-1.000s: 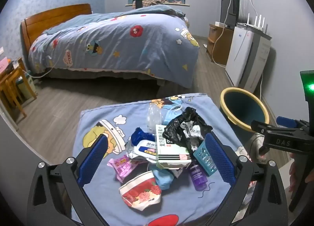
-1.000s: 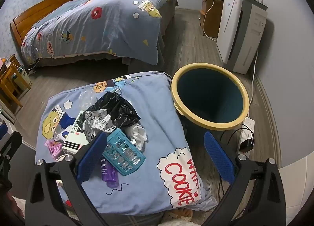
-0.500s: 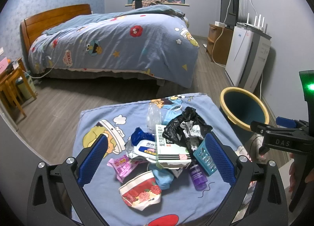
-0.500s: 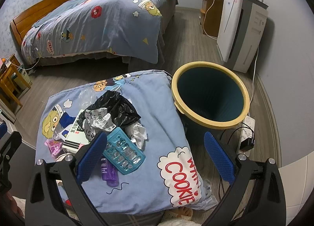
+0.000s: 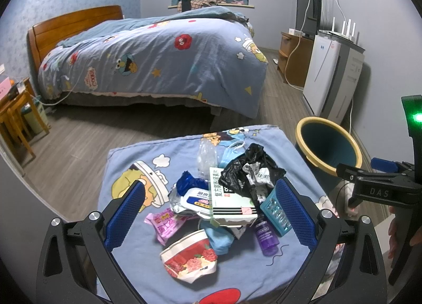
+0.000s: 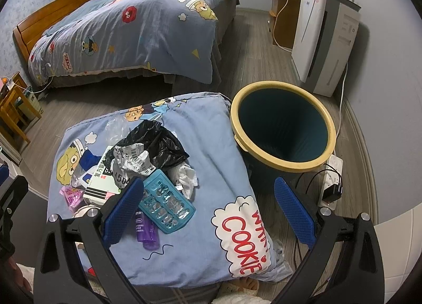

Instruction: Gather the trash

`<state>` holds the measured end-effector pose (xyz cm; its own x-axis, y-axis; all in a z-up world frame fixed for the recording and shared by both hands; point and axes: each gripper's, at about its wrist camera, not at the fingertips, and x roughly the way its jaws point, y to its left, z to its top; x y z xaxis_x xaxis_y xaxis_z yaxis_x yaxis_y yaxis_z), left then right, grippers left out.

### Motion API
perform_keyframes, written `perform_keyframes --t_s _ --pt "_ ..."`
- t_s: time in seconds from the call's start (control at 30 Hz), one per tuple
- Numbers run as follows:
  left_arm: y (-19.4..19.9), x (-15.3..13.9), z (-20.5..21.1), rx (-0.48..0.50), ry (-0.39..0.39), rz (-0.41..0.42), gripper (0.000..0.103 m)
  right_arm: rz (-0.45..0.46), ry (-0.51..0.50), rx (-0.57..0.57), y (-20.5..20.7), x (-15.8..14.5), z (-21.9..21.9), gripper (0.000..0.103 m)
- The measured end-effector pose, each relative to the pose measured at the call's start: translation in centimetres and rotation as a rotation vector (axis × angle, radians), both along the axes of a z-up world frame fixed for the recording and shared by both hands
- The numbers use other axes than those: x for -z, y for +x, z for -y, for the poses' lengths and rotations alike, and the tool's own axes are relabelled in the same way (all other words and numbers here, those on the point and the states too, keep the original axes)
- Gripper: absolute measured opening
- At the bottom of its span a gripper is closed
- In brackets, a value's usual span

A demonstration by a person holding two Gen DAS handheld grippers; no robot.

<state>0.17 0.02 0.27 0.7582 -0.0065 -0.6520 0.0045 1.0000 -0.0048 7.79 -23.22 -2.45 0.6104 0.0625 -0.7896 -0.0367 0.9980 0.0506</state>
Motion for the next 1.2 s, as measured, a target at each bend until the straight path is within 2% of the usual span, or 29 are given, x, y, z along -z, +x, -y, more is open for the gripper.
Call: perform_keyframes --t_s 0.17,0.33,0.43,0.53,0.67,0.7,0.73,0.83,0.97,1.07,1.2 --pt "0.0 0.2 -0.2 0.008 -0.016 0.002 0.098 -0.001 -0.001 0.002 0.0 0.1 0.0 0.097" --pt "-0.1 0.5 0.1 0.0 0.009 0.016 0.098 -0.009 -0.01 0.004 -0.1 0.3 -0.2 0.097" --pt "0.3 0.6 -0.2 -0.003 -0.01 0.0 0.098 -0.014 -0.008 -0.005 0.2 0.7 -0.5 0.097" --pt "0.9 0.6 -0.6 -0.028 0.018 -0.013 0.098 -0.051 0.018 -0.054 0.7 1.2 -1.4 0.097" --pt "2.0 0.1 -2.0 -0.051 0.007 0.013 0.098 -0.061 -0.084 -0.171 1.1 2.4 -4.3 0.097" --pt "2.3 0.2 -2.4 -0.067 0.016 0.016 0.098 -0.099 -0.118 -0.204 1.4 3.1 -5.0 0.097" --pt "2.8 0.3 -2.7 -0.074 0.022 0.005 0.098 -0.105 -0.134 -0.221 1.6 3.6 -5.5 0.097" --pt "3.8 1.2 -4.0 -0.082 0.016 -0.042 0.098 -0.156 -0.074 -0.293 2.0 5.8 -6.9 0.097" --pt "4.0 3.2 -5.2 -0.084 0.026 -0.09 0.098 -0.196 -0.156 -0.385 2.5 9.5 -8.3 0.097" --pt "4.5 5.0 -5.3 -0.067 -0.001 -0.15 0.098 -0.221 -0.159 -0.381 3.2 10.7 -8.2 0.097" --pt "5.0 6.7 -4.4 -0.02 -0.009 -0.18 0.098 -0.28 -0.094 -0.34 5.3 12.1 -7.2 0.095"
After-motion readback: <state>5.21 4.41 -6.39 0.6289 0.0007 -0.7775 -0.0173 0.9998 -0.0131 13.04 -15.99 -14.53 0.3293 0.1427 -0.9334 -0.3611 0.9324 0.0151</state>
